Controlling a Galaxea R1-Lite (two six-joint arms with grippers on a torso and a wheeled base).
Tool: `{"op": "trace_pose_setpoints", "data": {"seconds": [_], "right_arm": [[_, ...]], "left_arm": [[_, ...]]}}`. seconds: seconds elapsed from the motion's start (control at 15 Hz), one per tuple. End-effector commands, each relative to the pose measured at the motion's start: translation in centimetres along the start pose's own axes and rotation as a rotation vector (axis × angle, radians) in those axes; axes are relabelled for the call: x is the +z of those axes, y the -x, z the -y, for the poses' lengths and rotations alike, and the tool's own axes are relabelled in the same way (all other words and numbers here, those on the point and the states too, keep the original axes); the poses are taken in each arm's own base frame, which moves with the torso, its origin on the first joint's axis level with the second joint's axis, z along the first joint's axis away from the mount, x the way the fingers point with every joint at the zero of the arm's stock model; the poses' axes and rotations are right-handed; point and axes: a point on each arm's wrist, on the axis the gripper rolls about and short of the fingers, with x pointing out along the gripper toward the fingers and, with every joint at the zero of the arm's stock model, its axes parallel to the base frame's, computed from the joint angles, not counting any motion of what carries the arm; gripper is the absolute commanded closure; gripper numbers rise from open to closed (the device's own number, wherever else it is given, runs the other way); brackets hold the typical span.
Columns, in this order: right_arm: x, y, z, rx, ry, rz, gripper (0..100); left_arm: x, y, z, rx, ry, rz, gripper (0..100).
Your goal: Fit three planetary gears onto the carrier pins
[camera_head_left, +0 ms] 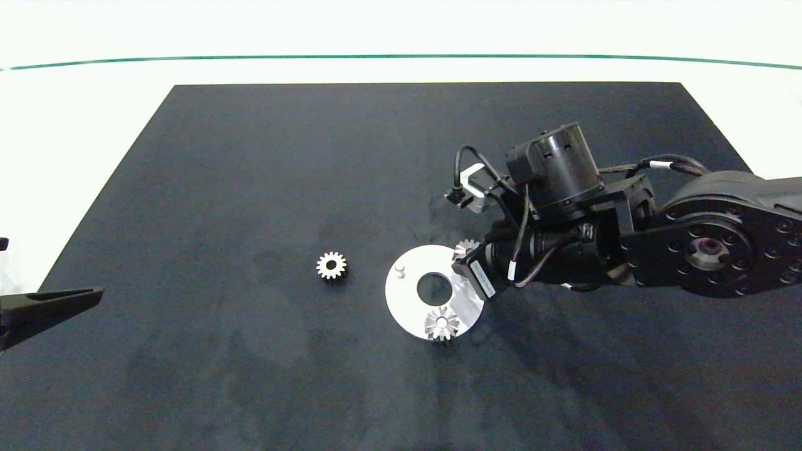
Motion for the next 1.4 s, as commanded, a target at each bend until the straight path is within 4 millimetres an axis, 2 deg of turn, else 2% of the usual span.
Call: {"op": "trace_pose_setpoints", "data": {"seconds": [0.07,0.73,0.8,1.2,1.27,1.4], "right_arm": [[-0.2,-0.1,-0.1,0.000,0.003,-0.008,66],[-0.5,-0.2,0.1,-0.002,0.000,-0.019,66],[-0.4,-0.1,0.1,-0.002,0.000,-0.017,0],[-0.5,0.5,0.1,-0.001,0.002,-0.009,0],[-0.1,1.4,-0.3,0.010,0.010,0.016,0],[1.2,3.8,-3.3,0.079,0.061,0.088,0]], "left_arm": [[0.0,-0.1,0.0,-0.001,-0.002,-0.005,0],[-0.1,-0.1,0.0,0.000,-0.003,-0.009,0],[-0.1,-0.1,0.0,0.000,-0.003,-0.009,0],[-0.1,-0.1,0.2,-0.013,-0.009,-0.005,0],[-0.1,0.0,0.2,-0.013,-0.009,-0.003,0],[-0.1,-0.1,0.2,-0.013,-0.009,-0.003,0]]}}
